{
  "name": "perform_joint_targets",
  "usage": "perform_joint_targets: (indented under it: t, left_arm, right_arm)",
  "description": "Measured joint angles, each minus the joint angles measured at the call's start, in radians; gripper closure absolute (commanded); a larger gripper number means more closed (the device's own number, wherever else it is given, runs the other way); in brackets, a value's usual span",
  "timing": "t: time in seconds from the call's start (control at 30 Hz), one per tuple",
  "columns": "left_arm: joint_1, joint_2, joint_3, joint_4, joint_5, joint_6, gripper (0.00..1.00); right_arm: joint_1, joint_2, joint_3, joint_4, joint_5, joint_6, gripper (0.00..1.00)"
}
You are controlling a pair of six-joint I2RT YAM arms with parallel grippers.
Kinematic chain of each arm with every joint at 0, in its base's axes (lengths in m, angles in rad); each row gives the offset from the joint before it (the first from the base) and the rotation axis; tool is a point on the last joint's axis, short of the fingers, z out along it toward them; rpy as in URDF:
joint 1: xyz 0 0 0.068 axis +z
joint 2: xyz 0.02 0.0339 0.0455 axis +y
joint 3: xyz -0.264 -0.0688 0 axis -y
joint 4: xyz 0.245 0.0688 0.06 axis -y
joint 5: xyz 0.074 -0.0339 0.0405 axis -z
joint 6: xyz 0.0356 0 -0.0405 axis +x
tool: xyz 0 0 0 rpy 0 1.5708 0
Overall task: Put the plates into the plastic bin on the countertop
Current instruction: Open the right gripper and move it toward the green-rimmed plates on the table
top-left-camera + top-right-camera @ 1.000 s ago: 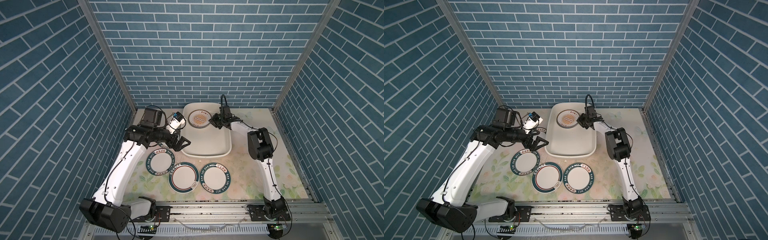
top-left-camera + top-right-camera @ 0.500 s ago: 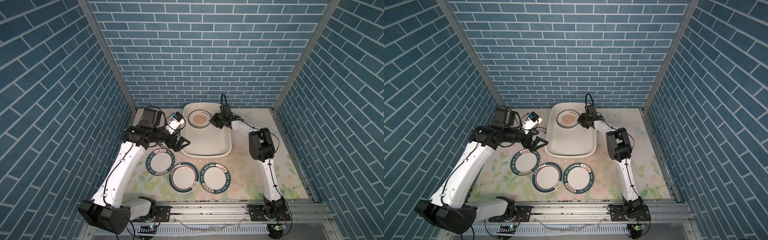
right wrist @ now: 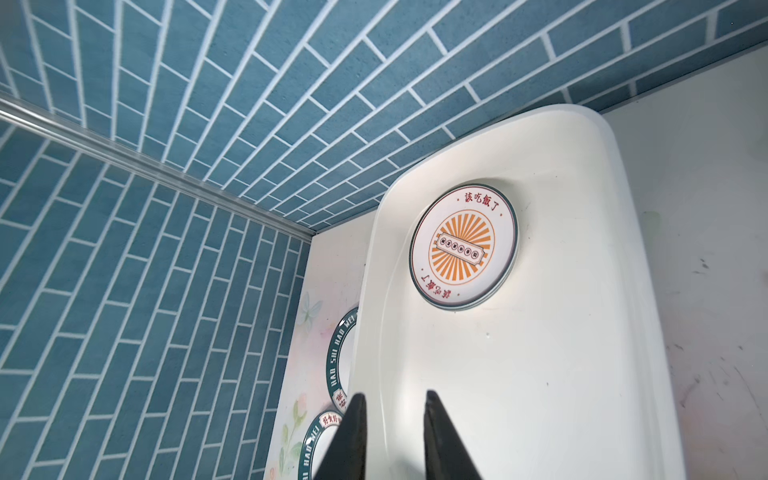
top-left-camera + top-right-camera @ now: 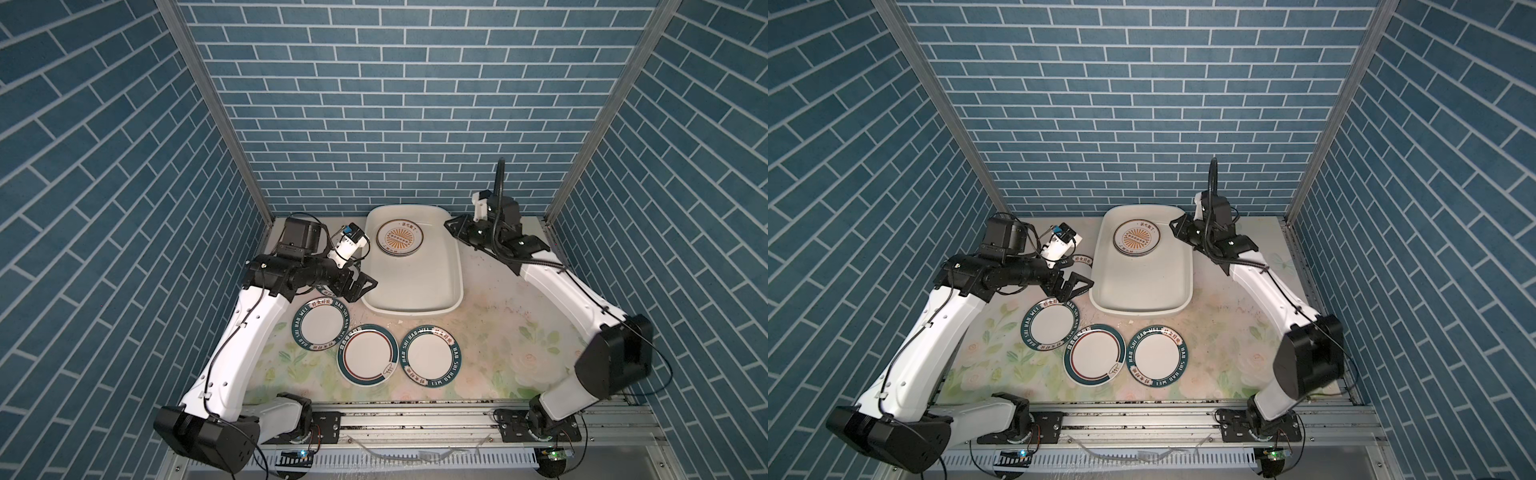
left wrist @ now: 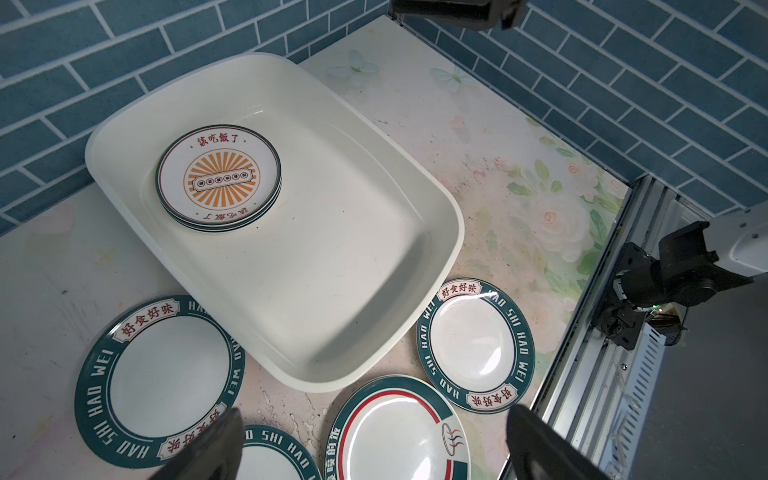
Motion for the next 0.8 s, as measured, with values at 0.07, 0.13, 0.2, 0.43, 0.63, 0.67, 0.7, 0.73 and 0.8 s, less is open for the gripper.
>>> perform_joint_targets:
  t: [0.07, 0.13, 0.2, 0.43, 0.63, 0.67, 0.7, 0.73, 0.8]
  left_arm:
    - [0.0, 0.0, -0.006, 0.002, -0.001, 0.0, 0.0]
    - [0.0, 0.0, -0.013, 0.003, -0.002, 0.0, 0.01]
    - [0.0, 0.0, -0.017, 0.004, -0.003, 0.0, 0.02]
    - [0.0, 0.0, -0.019, 0.005, 0.005, 0.003, 0.05]
    - [0.0, 0.0, -0.03, 0.005, 0.027, 0.01, 0.1]
    - [0.0, 0.0, -0.034, 0.005, 0.035, 0.011, 0.1]
    - [0.0, -0.001, -0.039, 0.005, 0.04, 0.013, 0.09]
    - [0.0, -0.002, -0.044, 0.005, 0.046, 0.013, 0.07]
    - [0.0, -0.002, -0.051, 0.006, 0.059, 0.014, 0.04]
  right_arm:
    - [0.0, -0.126, -0.135, -0.006, -0.007, -0.014, 0.73]
    - [0.0, -0.243, -0.254, -0.024, -0.014, -0.02, 0.71]
    - [0.0, -0.355, -0.357, -0.044, -0.026, -0.021, 0.69]
    - [0.0, -0.674, -0.616, -0.149, -0.081, 0.002, 0.62]
    - [0.0, -0.746, -0.773, -0.222, -0.137, 0.039, 0.62]
    - [0.0, -0.751, -0.797, -0.232, -0.146, 0.043, 0.61]
    - [0.0, -0.759, -0.815, -0.241, -0.154, 0.051, 0.61]
    - [0.0, -0.769, -0.834, -0.249, -0.161, 0.061, 0.6]
    - [0.0, -0.784, -0.861, -0.254, -0.173, 0.069, 0.57]
